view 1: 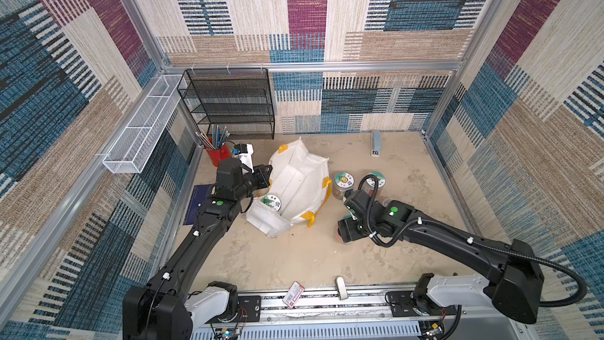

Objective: Take out the seed jars from the canvas bag
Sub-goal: Place the seed jar at the center of the board.

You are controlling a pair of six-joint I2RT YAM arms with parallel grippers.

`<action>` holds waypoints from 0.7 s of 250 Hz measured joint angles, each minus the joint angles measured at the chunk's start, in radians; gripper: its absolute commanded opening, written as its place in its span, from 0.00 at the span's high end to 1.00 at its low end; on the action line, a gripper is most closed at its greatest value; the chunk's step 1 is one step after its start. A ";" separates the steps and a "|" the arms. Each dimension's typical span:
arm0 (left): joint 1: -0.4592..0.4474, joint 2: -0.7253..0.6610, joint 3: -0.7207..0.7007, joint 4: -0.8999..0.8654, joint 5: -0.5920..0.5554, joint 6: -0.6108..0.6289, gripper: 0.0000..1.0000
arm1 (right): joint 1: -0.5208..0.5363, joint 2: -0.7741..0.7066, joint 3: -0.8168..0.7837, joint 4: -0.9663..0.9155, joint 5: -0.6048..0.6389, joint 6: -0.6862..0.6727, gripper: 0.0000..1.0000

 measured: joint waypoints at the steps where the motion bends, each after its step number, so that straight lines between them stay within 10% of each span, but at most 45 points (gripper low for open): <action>1: 0.000 0.000 0.000 0.000 0.000 0.000 1.00 | 0.000 0.003 -0.001 0.003 0.000 0.000 0.22; 175: 0.004 0.004 0.008 -0.003 0.033 0.006 1.00 | 0.023 0.069 0.088 0.111 0.033 0.015 0.01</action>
